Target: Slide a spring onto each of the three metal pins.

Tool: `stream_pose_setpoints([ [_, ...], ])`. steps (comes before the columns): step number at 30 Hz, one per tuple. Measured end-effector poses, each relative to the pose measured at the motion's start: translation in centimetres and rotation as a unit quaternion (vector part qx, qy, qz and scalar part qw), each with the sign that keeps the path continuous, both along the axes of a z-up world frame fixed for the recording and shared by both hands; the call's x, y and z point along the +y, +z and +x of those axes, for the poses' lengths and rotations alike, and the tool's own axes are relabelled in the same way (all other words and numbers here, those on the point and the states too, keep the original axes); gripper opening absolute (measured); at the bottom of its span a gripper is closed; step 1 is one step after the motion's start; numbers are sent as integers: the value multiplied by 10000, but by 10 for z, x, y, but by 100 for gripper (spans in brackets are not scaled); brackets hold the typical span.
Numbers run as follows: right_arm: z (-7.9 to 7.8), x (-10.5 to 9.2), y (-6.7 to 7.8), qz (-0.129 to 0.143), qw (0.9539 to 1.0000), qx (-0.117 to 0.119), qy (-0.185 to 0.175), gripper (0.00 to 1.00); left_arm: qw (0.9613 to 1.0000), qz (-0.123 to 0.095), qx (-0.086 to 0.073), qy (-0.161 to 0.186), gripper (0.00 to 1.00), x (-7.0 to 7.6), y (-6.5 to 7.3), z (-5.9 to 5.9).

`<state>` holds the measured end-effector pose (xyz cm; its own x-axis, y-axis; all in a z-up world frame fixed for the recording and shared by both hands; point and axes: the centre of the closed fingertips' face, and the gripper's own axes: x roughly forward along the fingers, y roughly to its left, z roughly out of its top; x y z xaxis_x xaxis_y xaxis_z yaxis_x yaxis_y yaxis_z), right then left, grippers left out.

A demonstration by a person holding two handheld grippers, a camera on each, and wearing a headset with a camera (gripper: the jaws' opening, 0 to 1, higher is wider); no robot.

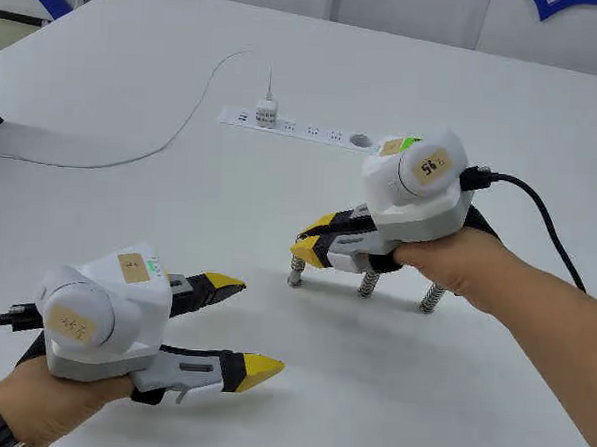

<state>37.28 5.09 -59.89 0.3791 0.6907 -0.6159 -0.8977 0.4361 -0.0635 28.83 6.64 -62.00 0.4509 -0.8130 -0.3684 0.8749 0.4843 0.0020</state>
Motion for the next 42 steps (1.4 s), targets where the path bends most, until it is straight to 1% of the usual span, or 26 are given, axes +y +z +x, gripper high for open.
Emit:
stream_pose_setpoints([
  [4, 1, 0, -3, -28, 10000, 22, -55, 12, 10000, 0, -4, 1, 58, 0, 0, 0],
  [15, 2, 0, -16, -249, 9996, 9, -127, 12, 10000, 2, 0, 17, 58, 1, 0, 0],
  [22, 0, -2, -21, -328, 9994, 2, -148, 12, 10000, 22, 11, 0, 58, 1, -1, 0],
  [29, 1, -3, -20, -319, 9993, -2, -199, 14, 10000, 19, 1, -2, 58, 0, 0, 0],
  [34, -1, -5, -19, -332, 9992, -17, -205, 15, 10000, 24, 12, 8, 58, 0, -1, 0],
  [42, -7, -11, -14, -231, 9993, -39, -293, 17, 10000, 14, 13, 21, 59, -1, 0, 0],
])
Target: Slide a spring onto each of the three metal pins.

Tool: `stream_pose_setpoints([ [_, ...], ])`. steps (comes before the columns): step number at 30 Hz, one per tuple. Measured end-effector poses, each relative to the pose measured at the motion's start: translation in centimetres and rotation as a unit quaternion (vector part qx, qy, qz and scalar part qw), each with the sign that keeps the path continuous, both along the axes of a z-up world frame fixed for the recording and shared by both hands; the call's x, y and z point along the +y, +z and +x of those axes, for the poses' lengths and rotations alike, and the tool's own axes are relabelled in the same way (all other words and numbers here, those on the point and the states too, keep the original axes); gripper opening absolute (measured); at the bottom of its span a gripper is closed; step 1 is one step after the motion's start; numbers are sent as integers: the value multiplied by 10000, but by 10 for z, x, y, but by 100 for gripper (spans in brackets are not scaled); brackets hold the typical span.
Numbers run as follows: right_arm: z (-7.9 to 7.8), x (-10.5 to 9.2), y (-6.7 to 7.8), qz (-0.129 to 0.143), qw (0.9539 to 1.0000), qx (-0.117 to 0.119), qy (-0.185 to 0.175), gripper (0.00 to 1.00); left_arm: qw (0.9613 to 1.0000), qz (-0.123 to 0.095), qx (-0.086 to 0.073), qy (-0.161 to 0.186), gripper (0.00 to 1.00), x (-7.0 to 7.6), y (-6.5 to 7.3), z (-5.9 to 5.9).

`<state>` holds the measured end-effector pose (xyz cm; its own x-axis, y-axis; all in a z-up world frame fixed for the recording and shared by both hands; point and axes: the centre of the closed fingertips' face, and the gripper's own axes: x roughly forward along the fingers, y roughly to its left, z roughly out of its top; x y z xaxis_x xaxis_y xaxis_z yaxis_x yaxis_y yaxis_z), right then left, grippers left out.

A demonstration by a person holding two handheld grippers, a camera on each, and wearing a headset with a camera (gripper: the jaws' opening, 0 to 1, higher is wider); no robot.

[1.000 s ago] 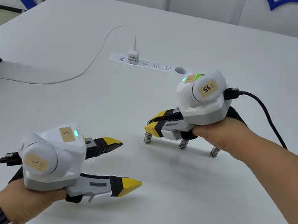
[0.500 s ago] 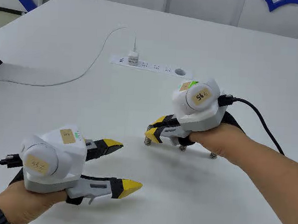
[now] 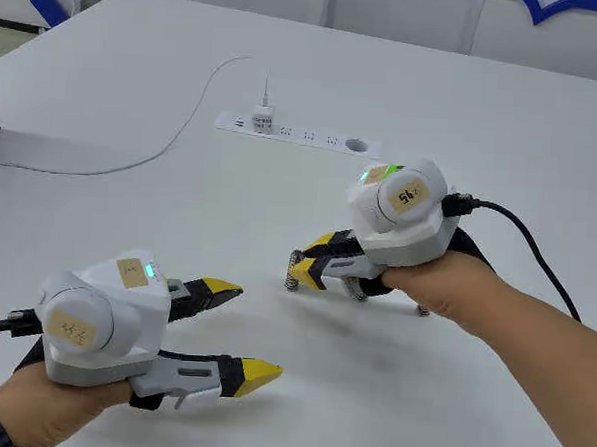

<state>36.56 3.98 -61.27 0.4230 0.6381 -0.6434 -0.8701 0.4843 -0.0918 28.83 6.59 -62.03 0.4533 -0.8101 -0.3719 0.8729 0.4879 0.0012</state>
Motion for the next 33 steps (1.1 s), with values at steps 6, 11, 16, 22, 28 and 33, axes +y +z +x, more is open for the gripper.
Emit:
stream_pose_setpoints([
  [6, -7, -7, 4, 89, 9999, -10, -88, 18, 10000, -9, 6, 24, 60, -1, 0, 0],
  [11, -14, -12, 6, 122, 9998, -39, -116, 19, 10000, -4, 9, 27, 61, -1, 0, 0],
  [16, -21, -17, 7, 207, 9996, -31, -200, 19, 10000, -16, 2, 25, 62, -3, 2, 1],
  [22, -31, -21, 12, 238, 9994, -100, -210, 20, 10000, -19, -23, 23, 63, -3, 4, 1],
  [28, -41, -31, 10, 273, 9992, -83, -280, 20, 10000, -19, -38, 21, 63, -3, 5, -1],
  [33, -48, -38, 8, 281, 9991, -60, -323, 20, 10000, -22, -42, 27, 63, -3, 6, 0],
])
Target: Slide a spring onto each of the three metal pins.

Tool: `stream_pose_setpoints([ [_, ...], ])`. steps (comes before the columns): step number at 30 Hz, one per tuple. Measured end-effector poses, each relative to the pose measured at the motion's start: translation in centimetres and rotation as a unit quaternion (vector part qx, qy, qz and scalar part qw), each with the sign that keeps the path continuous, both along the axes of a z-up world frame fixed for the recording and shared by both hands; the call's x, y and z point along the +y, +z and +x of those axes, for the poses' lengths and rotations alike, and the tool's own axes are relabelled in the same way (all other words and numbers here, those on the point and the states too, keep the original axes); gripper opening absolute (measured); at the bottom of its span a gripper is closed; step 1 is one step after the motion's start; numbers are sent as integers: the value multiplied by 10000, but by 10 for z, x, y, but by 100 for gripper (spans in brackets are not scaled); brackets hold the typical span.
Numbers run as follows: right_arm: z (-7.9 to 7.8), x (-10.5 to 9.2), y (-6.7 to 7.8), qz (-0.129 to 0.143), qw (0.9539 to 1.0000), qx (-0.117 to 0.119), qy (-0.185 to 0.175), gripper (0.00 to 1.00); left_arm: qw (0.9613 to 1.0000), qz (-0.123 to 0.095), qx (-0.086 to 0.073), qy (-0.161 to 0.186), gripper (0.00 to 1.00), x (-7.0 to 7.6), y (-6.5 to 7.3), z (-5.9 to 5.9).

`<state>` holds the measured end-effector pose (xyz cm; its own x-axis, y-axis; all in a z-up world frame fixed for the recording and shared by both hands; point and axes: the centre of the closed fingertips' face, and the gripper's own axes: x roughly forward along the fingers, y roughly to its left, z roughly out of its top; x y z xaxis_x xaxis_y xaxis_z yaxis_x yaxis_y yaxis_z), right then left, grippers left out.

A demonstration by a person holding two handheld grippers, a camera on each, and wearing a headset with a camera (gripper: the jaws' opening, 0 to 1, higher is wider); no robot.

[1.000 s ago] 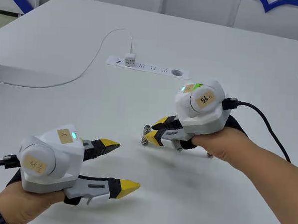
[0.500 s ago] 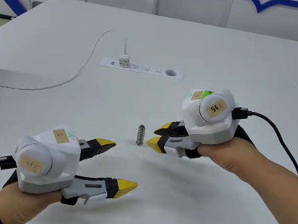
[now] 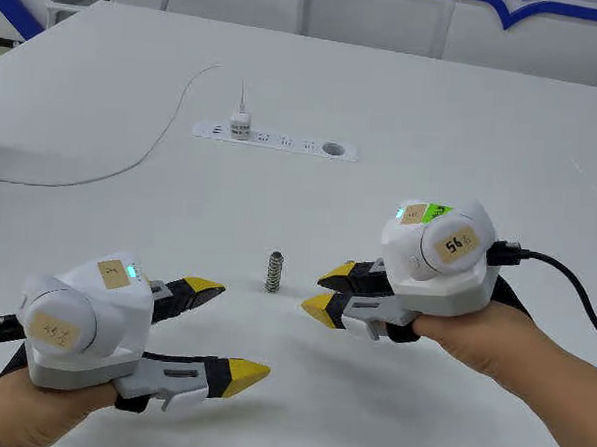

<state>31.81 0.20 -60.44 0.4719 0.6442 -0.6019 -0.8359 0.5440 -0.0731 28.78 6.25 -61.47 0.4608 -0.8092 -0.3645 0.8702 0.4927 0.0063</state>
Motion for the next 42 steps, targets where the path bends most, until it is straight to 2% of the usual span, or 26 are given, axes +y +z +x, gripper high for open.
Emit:
stream_pose_setpoints([
  [17, -11, -35, 2, 36, 9996, -41, -263, 23, 10000, 4, 2, 9, 65, -2, 2, -1],
  [32, -13, -66, 6, 76, 9985, -130, -530, 25, 10000, 23, 6, 12, 65, -1, 3, -1],
  [42, -22, -86, 1, 41, 9980, -86, -628, 28, 10000, 41, 38, 23, 66, -1, 1, -2],
])
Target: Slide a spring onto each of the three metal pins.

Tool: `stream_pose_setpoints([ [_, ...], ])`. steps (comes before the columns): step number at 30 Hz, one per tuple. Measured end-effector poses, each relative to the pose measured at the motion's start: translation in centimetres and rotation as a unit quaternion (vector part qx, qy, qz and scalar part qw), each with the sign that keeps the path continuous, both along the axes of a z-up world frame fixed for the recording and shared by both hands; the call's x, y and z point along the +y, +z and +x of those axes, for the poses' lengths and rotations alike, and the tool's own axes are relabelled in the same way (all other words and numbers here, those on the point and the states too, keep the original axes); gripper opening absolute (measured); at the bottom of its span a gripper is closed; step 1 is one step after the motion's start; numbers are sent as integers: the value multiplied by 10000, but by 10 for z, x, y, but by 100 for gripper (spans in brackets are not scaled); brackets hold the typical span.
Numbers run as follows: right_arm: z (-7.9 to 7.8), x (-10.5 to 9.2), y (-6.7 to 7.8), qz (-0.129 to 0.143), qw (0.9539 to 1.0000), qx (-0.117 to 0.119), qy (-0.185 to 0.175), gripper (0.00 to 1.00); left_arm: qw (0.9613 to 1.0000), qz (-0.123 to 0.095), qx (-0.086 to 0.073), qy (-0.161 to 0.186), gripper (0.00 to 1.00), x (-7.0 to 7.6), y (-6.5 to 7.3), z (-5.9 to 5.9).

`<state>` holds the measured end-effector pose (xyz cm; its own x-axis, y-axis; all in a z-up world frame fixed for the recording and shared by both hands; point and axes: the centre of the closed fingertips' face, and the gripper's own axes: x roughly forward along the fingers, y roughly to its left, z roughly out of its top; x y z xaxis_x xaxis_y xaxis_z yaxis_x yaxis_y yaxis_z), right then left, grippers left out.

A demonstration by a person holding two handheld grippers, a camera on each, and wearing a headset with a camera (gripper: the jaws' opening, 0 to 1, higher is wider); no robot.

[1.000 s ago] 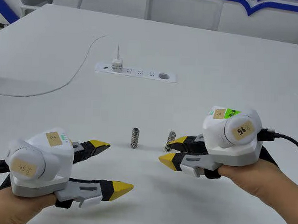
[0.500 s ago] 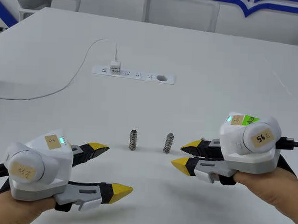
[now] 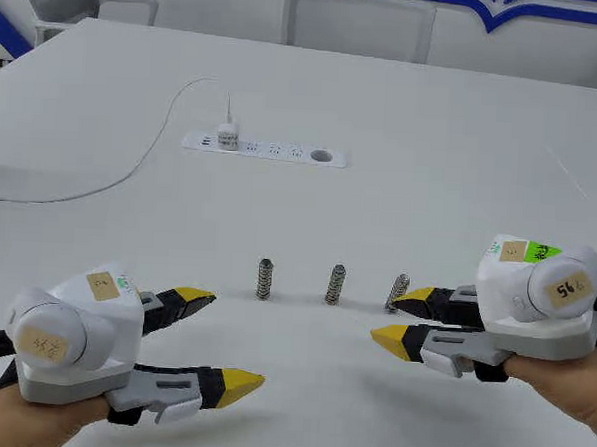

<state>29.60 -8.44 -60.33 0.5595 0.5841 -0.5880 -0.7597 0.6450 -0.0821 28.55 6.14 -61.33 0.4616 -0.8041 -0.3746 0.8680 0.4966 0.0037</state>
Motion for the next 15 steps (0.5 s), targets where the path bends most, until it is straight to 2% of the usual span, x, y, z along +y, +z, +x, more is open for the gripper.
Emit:
stream_pose_setpoints([
  [15, -6, -22, 0, 78, 9999, -57, -110, 36, 10000, 12, 52, 40, 67, 2, -2, 0],
])
